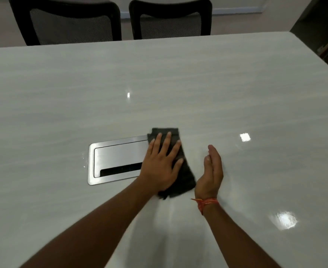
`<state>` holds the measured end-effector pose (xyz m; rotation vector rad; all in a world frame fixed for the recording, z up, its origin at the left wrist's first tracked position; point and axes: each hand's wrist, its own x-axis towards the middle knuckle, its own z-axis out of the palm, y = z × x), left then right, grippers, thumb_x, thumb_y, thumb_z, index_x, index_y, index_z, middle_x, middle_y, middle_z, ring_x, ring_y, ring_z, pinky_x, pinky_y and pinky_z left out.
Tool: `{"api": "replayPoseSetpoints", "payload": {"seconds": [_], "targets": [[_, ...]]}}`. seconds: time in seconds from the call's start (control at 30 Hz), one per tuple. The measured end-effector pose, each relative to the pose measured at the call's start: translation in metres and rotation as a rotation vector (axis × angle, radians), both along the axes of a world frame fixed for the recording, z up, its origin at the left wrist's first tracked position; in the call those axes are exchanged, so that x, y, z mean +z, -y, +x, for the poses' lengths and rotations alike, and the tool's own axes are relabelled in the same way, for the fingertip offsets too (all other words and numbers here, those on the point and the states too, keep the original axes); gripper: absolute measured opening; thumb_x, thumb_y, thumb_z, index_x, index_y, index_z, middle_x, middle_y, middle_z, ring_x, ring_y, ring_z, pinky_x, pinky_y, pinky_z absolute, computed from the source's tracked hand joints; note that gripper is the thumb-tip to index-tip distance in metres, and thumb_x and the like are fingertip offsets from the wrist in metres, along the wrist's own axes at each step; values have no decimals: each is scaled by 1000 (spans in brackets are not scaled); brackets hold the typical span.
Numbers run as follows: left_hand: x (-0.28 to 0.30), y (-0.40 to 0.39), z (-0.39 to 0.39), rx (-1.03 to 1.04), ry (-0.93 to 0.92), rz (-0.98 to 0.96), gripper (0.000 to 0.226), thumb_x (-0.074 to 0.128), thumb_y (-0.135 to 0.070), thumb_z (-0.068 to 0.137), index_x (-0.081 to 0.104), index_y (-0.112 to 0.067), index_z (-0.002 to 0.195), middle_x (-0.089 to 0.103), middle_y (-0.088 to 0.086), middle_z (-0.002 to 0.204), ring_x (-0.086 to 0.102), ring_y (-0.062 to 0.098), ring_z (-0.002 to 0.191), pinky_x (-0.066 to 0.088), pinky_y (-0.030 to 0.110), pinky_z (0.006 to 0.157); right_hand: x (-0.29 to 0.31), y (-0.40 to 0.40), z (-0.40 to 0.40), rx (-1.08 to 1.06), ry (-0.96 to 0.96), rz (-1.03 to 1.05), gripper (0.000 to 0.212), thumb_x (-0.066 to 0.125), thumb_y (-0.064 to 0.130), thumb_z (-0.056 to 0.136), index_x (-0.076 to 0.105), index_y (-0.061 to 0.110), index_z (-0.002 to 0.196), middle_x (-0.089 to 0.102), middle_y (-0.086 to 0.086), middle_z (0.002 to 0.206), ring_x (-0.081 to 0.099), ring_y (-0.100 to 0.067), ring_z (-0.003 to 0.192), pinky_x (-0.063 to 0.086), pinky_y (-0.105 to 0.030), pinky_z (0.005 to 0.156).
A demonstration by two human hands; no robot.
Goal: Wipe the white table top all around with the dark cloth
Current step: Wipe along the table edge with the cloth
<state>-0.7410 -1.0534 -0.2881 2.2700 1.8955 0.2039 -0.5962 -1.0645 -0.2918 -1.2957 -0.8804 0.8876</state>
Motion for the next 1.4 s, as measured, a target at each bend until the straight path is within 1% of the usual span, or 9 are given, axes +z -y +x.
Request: {"api": "replayPoseSetpoints", "payload": {"seconds": [0.13,0.37,0.57,0.63,0.87,1.0,1.2,1.3,1.4], "targets": [[-5,-47,23,131,19,-39,68,16,-55,98,15,-22,158,5,14,166,-2,37,153,-2,50,124,-4,-1,4,11,10,12,49,43,23,95,50,6,141,55,1,140,50,-2,130,41,-14,103],[1,67,38,73,99,-1,63,23,-50,102,16,-21,158,3,7,167,-5,30,154,1,48,124,-2,3,5,-22,-41,-47,35,46,12,103,52,17,137,55,-1,140,49,-13,133,41,-26,110],[-2,-46,4,190,23,16,69,17,-54,99,23,-17,157,15,15,165,9,38,152,5,52,123,-10,-1,8,-12,-24,-11,35,45,8,104,53,8,137,56,-4,140,51,-12,131,42,-16,103],[-5,-69,-2,240,0,-17,66,20,-52,102,17,-17,158,10,15,166,4,37,153,2,50,124,-13,-2,7,-11,-33,7,36,45,11,103,53,8,138,56,-4,140,51,-11,131,43,-16,103],[-1,59,22,-18,18,-34,65,20,-53,102,10,-22,159,-1,10,167,-8,32,153,4,52,124,-4,2,8,-14,-65,-12,45,46,24,96,53,8,138,56,-7,140,51,-16,132,42,-19,105],[-4,31,4,-85,-13,8,65,25,-55,101,18,-24,158,6,10,167,-1,33,153,6,51,124,-7,-3,11,15,12,16,44,46,20,96,55,1,135,56,-14,139,51,-21,130,42,-14,101],[-3,-9,-36,95,47,12,66,24,-55,100,24,-22,157,11,13,166,4,36,153,2,49,124,-13,-3,11,50,111,31,44,45,18,96,55,-2,134,57,-16,138,51,-21,130,41,-18,105],[-12,34,-116,307,42,73,68,26,-56,97,34,-18,154,21,17,163,15,41,151,9,47,123,-11,0,10,61,113,19,45,45,19,94,56,2,134,57,-14,137,51,-20,130,40,-18,105],[-6,109,-197,481,-55,-4,72,16,-60,97,27,-19,156,17,17,163,13,42,151,13,51,122,-5,5,4,49,89,6,45,44,20,93,56,5,135,56,-12,139,50,-18,130,39,-15,104]]}}
